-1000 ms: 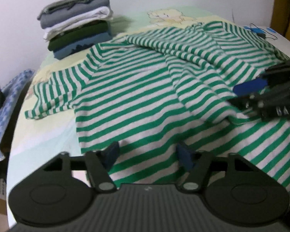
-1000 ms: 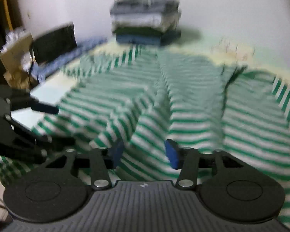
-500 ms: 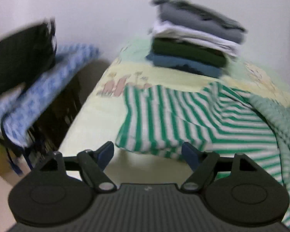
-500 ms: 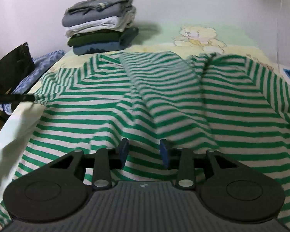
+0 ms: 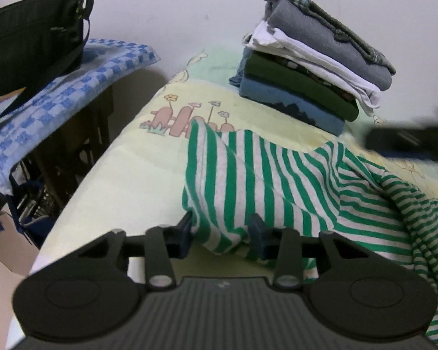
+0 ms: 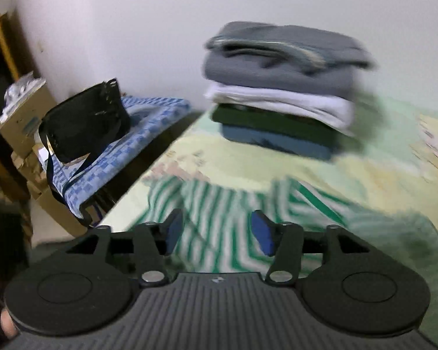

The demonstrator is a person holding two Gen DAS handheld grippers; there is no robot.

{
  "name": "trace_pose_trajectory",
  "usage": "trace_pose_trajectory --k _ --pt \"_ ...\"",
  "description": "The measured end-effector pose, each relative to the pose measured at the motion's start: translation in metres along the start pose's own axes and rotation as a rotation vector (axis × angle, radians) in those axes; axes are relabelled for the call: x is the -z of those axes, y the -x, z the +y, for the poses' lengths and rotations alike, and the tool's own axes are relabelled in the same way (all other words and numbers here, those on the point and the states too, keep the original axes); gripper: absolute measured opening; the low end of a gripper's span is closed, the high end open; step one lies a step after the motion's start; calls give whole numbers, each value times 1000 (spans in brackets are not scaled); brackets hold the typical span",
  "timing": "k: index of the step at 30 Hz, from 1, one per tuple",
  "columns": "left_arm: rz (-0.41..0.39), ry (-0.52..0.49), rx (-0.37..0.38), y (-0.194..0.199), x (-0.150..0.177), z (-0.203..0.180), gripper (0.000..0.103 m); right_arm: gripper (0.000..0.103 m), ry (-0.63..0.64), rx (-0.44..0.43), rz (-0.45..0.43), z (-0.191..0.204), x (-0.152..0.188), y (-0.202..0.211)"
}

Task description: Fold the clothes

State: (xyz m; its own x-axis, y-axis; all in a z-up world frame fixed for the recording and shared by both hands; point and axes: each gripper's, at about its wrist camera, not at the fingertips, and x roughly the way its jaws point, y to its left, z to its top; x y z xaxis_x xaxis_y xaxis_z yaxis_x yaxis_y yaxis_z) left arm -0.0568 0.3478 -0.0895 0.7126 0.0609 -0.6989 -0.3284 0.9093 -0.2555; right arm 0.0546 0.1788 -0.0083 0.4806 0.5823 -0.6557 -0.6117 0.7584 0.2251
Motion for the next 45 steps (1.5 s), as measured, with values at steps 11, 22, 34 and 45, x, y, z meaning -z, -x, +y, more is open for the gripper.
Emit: trace_pose_trajectory --k 11,22,34,45 --pt "-40 -91 -49 1 9 -20 3 65 47 -12 184 69 -41 -126" --pt "-61 -152 -50 -1 15 -27 3 7 172 32 216 73 -32 -149" --pt "-137 -166 63 41 1 -69 2 7 -129 -80 1 2 -38 -70" --pt "-141 -332 150 58 19 -194 2 7 -345 -126 -123 -105 -15 16"
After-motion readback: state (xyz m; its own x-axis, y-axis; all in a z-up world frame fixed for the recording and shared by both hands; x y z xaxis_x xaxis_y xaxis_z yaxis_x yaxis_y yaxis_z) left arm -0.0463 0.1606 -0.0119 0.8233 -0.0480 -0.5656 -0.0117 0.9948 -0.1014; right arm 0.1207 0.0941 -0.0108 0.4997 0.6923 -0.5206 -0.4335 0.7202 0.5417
